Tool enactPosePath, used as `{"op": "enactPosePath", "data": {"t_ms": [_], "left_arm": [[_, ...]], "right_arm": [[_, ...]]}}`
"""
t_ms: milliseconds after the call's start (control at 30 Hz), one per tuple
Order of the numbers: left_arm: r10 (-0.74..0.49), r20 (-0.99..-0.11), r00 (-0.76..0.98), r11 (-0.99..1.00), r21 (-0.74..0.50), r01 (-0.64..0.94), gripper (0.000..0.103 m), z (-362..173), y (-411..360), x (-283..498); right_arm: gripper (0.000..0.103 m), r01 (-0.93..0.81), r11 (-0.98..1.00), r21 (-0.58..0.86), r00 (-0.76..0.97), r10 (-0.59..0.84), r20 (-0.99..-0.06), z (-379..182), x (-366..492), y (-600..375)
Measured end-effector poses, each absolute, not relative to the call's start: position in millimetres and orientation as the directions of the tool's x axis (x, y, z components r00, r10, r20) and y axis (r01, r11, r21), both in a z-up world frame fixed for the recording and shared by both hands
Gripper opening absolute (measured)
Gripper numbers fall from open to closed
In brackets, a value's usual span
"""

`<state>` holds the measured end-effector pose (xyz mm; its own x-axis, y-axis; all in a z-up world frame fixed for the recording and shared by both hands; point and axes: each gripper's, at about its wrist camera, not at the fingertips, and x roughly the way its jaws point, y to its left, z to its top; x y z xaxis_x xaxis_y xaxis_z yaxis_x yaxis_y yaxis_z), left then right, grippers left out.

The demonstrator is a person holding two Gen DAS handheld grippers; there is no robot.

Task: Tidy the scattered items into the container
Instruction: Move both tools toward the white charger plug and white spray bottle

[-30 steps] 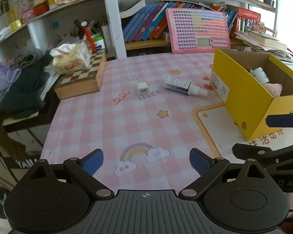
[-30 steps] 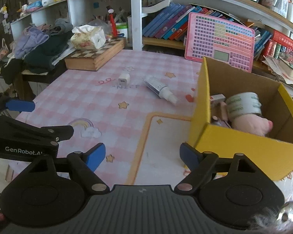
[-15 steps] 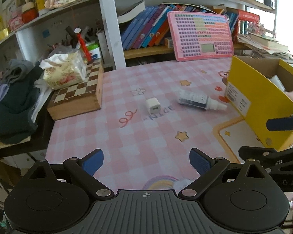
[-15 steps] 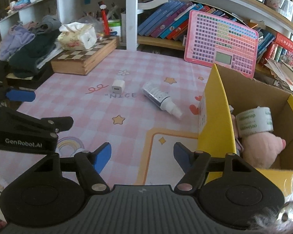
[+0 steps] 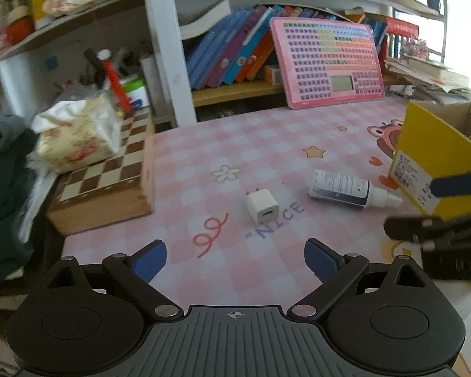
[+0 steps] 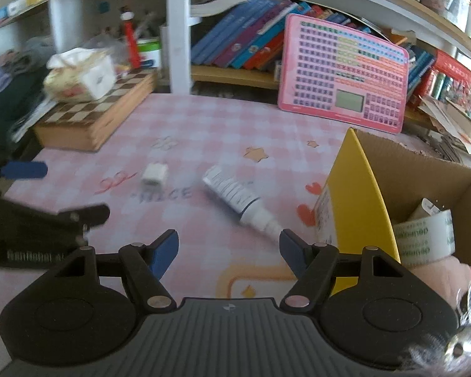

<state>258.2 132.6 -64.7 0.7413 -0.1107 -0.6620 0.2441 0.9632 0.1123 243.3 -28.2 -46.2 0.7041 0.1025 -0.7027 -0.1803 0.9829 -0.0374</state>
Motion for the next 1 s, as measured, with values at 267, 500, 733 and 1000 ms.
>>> {"op": "enactPosePath", "data": {"t_ms": [267,500,733,1000], "left_arm": [[-0.142,-0.668,0.731,0.946,0.125,0.299,0.095,-85,118,286],[-0.153,-0.669,0.728,0.940,0.130,0.317,0.081,-99,103,315],[-0.172,-0.698,0.695,0.960,0.039,0.277,0.052,-111,109,338],[-0.194,-0.693,0.694,0.957,0.023,0.290,0.035,-112,110,346]], "right_arm": [[0.069,-0.146,0.989,-0.026,0.671,0.080,-0.737,-54,290,-26],[0.066,-0.167,0.984,-0.061,0.643,0.061,-0.764,-65,327,-20],[0.063,-0.192,0.981,-0.039,0.594,0.084,-0.800,-75,350,-20],[0.048,-0.178,0.984,0.026,0.546,0.121,-0.829,-82,366,-22]]}}
